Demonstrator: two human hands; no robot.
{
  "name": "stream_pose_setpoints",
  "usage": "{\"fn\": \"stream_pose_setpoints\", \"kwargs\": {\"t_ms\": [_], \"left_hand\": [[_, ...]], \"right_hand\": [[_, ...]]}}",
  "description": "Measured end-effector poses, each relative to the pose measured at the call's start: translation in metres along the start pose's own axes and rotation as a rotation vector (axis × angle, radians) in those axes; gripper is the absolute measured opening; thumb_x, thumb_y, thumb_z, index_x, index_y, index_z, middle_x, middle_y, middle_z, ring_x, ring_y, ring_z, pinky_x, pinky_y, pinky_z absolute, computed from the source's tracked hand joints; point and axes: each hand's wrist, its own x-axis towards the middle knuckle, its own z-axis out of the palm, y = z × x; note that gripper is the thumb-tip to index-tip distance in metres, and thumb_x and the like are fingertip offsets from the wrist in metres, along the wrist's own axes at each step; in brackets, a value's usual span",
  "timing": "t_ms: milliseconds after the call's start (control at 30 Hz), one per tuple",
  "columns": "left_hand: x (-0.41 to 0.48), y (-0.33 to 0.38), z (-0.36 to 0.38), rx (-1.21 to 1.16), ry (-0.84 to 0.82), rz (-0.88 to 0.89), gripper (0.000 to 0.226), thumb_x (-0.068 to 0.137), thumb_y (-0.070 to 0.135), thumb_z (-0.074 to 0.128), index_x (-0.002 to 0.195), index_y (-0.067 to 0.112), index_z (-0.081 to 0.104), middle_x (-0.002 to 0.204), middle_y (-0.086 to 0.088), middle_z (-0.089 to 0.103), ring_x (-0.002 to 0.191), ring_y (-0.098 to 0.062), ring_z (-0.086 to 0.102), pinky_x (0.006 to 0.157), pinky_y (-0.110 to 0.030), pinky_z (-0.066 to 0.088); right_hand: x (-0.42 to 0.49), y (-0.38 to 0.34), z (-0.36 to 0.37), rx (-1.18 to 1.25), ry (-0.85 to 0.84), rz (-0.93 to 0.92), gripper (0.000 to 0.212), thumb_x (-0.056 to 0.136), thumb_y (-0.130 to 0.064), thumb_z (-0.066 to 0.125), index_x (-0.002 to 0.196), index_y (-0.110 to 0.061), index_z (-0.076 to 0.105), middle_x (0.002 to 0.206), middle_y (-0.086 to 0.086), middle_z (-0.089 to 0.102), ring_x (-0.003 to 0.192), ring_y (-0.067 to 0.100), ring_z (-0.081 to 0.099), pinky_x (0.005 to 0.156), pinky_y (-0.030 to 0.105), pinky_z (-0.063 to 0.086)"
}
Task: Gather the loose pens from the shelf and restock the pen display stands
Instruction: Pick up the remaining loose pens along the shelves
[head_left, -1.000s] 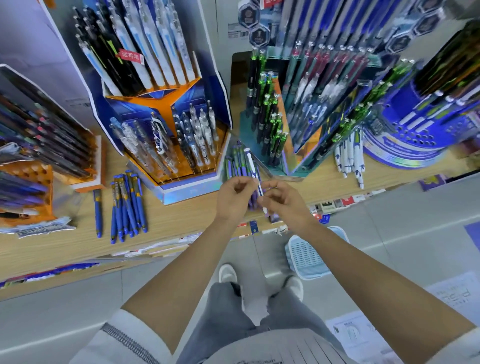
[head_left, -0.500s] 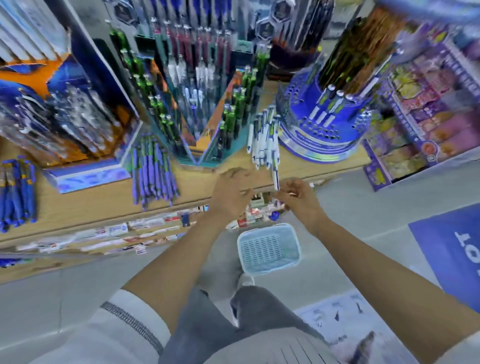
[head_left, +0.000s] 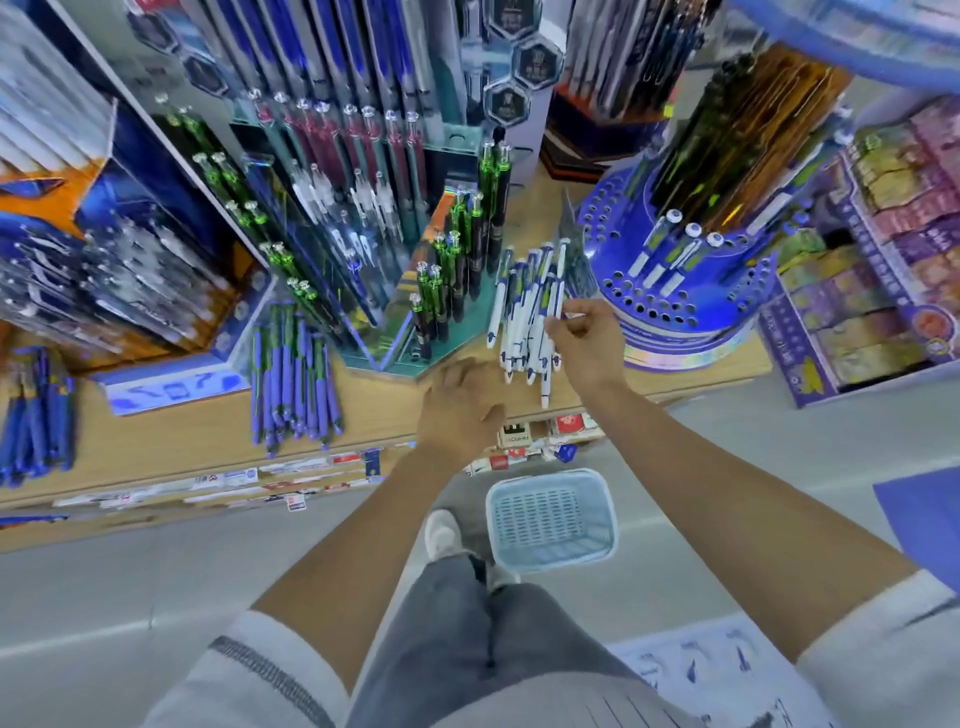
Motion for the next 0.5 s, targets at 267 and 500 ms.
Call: {"fn": "stream_pose_setpoints", "kwargs": {"t_ms": [267,500], "left_hand": [[0.002,0.000,-0.005,0.033,0.006,0.009,0.054,0.092,0.031,0.054,0.144,0.023,0.039,0.149,-0.003,0.032,0.135,-0.025,0.028,0.111,-0.033,0.022],[-0.003,-0.001,-0.012,-0.032,-0.033,0.014,0.048,0.092,0.021,0.054,0.139,0.019,0.048,0.150,-0.004,0.035,0.135,-0.024,0.036,0.112,-0.033,0.028]], "right_hand": [[0.013,-0.001,0.009,-0.146,-0.083,-0.009,0.036,0.088,-0.020,0.070,0.119,-0.008,0.057,0.082,-0.001,0.059,0.075,0.013,0.057,0.076,0.030,0.049],[-0.003,0.001,0.003,-0.231,-0.121,-0.150,0.042,0.089,-0.021,0.068,0.127,-0.011,0.056,0.111,0.007,0.058,0.084,0.013,0.057,0.083,0.032,0.050]]}}
